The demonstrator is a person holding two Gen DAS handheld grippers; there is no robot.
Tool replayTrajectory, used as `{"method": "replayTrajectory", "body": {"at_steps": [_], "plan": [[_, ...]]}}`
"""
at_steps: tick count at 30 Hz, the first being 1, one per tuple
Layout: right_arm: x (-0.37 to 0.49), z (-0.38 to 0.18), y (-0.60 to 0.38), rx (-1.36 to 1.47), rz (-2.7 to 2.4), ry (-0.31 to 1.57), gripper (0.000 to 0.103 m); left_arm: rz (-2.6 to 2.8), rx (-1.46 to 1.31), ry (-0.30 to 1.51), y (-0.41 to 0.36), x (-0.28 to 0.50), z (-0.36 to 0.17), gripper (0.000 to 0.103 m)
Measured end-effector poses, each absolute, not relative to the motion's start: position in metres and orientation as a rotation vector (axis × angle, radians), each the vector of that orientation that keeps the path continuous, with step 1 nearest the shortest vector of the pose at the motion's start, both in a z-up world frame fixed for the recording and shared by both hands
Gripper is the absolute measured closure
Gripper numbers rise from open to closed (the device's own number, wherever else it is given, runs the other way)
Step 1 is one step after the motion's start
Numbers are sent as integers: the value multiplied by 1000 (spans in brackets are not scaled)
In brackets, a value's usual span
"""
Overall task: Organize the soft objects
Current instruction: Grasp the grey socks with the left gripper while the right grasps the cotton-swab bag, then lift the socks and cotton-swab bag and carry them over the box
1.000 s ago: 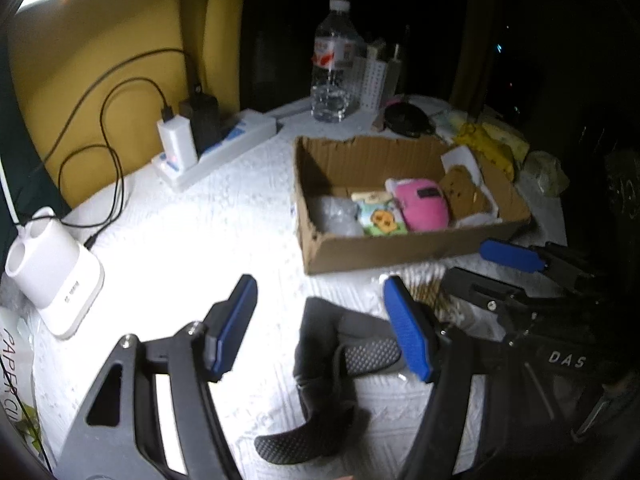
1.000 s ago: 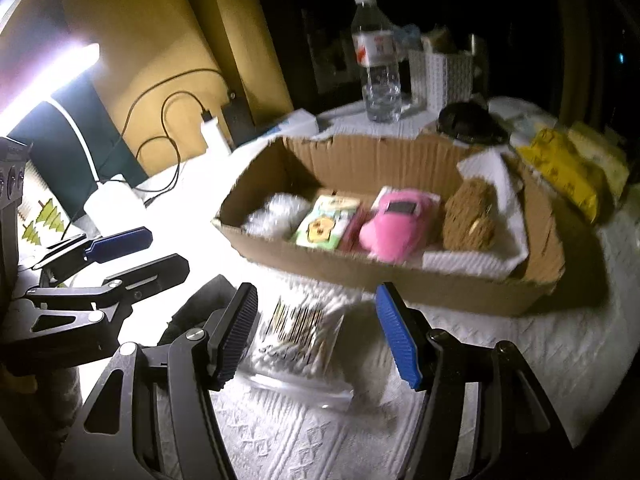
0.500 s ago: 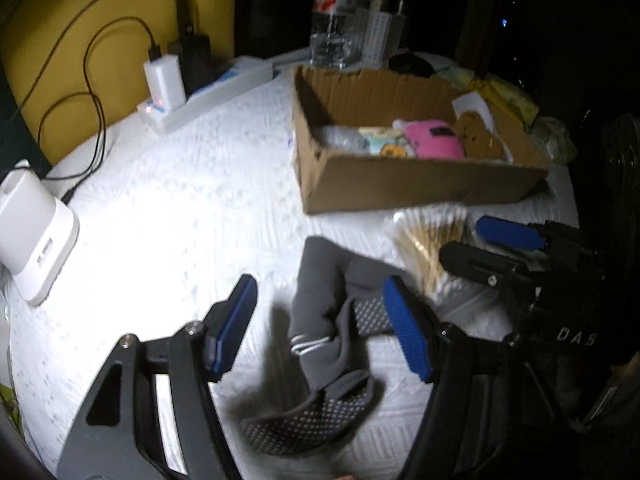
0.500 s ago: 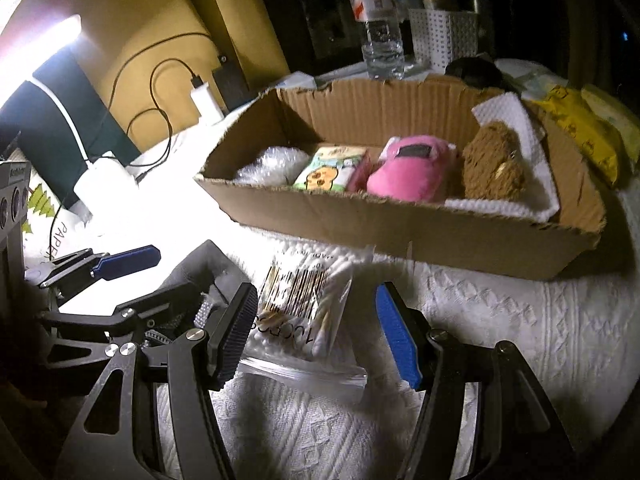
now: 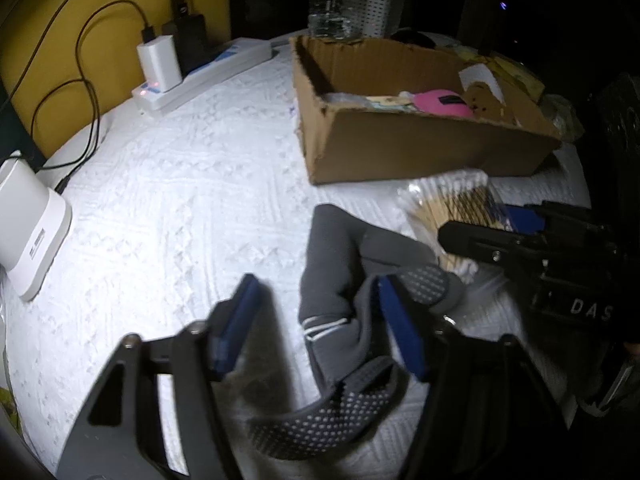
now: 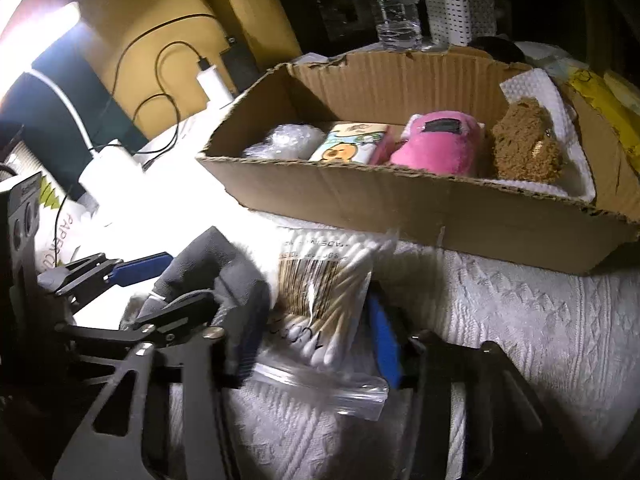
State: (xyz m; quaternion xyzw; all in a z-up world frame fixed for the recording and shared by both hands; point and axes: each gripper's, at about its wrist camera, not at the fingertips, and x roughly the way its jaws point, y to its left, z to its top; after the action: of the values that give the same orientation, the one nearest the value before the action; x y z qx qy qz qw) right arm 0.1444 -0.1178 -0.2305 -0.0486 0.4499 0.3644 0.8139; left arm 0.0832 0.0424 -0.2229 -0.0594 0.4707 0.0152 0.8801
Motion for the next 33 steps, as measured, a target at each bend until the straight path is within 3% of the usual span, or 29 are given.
{"method": "replayTrajectory", "body": {"at_steps": [6,12,33], "plan": [[137,-225,-124,-129,772,934,62,0,-92,968,30,83,-218,69],[135,-217,-149,-102,740,912,64,-35,-91,956,19,78,-212,78],[131,-182,-231,-20,656,824,64,-86,-99,876,-15,72,-170,78]]}}
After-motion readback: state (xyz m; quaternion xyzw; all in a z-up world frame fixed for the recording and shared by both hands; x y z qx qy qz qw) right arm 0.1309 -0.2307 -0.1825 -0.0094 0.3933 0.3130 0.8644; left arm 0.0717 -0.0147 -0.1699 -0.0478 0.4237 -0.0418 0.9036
